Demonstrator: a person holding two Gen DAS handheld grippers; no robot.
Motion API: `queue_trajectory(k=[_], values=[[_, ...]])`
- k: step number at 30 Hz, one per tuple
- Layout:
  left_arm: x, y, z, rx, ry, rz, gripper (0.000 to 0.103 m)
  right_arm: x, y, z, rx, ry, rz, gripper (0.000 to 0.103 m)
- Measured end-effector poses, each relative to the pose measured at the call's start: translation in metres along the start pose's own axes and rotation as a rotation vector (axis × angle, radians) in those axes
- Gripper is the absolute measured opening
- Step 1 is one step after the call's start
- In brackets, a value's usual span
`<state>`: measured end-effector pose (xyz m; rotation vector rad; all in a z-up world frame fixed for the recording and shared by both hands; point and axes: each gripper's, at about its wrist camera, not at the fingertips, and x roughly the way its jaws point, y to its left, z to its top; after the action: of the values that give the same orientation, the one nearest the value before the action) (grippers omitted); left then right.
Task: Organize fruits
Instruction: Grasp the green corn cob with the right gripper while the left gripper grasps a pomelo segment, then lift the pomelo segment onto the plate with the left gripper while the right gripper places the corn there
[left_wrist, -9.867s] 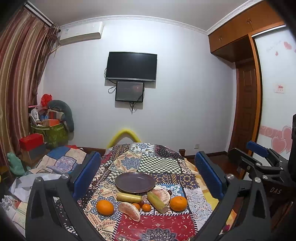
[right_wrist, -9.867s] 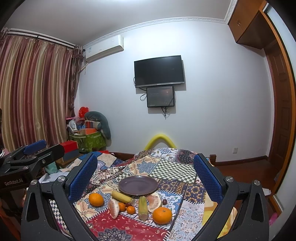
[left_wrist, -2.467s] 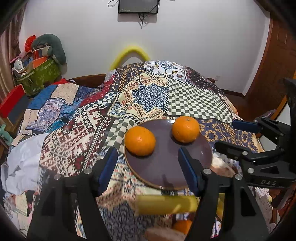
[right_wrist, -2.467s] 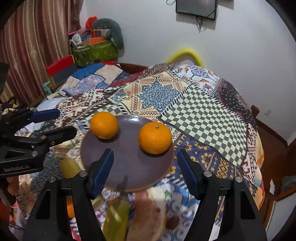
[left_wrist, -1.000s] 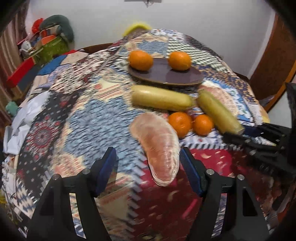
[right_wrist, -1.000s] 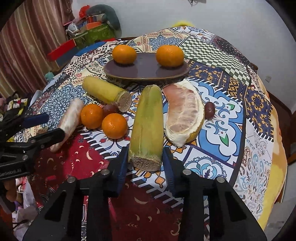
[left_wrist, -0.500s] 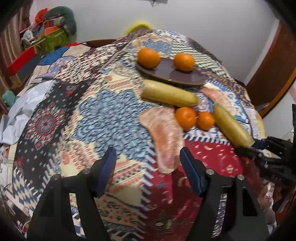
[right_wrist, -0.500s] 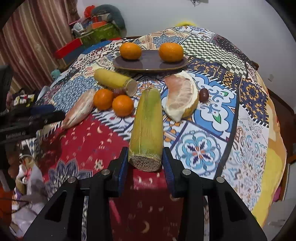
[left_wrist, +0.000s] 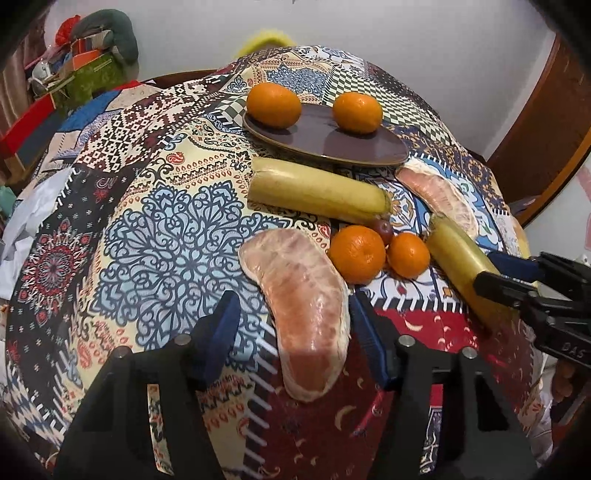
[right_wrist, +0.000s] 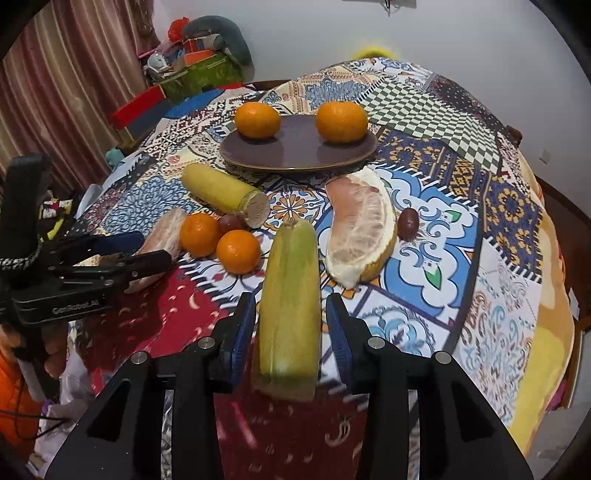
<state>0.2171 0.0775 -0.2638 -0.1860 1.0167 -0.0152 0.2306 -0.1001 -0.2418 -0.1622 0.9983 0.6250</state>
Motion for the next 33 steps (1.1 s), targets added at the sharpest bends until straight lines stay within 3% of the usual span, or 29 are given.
queue_trajectory(k=[8, 17, 24, 33], values=[[0.011, -0.002, 0.007, 0.014, -0.029, 0.004, 0.061, 0.021, 0.001, 0.002, 0.007, 0.020, 0.017, 0.036], [0.006, 0.001, 0.004, 0.026, -0.043, 0.000, 0.047, 0.015, -0.002, 0.000, 0.031, -0.001, 0.022, 0.034], [-0.004, 0.005, 0.001, 0.007, -0.052, -0.008, 0.045, -0.001, -0.006, 0.002, 0.045, -0.050, 0.014, 0.034], [-0.036, 0.001, 0.011, 0.002, -0.133, -0.015, 0.045, -0.021, -0.002, 0.012, 0.039, -0.118, 0.002, 0.034]])
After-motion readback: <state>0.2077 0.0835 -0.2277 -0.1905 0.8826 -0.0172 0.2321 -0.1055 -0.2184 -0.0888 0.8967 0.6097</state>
